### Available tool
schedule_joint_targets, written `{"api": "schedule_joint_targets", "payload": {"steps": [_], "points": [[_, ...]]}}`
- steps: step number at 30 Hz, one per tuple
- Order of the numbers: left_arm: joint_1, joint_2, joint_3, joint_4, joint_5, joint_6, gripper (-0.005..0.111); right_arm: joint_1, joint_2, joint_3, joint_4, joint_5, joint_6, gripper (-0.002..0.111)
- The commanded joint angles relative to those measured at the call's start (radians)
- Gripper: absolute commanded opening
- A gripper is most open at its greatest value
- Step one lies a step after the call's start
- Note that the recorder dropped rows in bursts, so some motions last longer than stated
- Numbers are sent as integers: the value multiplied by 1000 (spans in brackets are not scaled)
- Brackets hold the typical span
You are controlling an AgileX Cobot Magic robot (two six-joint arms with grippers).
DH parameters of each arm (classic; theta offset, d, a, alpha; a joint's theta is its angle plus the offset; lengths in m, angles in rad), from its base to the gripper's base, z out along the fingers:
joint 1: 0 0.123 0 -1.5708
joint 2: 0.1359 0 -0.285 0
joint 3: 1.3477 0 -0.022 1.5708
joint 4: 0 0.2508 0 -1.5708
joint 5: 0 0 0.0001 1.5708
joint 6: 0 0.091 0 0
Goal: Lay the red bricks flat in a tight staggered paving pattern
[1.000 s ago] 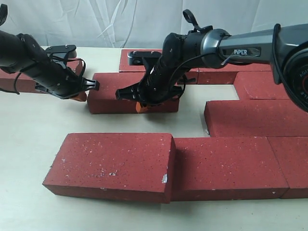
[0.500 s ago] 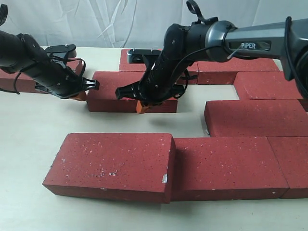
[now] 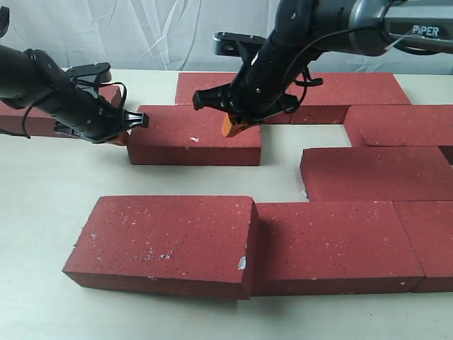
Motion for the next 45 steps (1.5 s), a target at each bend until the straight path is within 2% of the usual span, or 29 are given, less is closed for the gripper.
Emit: {"api": "schedule_joint_targets", "payload": {"steps": [1,22,30,41,45], "points": [[-31,-10,0,-21,-15,-4,0,-49,-19,-2,0,10,13,-1],[-126,-10,0,-31,-79,0,0,-68,-23,-2,25,33,27,-1],[-157,-10,0,-98,-102,0,0,-68,-23,-2,25,11,27,-1],[-157,-3,0,-206,-108,0,0,-68,-23,-2,25,1,27,-1],[-185,49,0,-224,-127,4,0,-68,-23,-2,25,1,27,-1]]}}
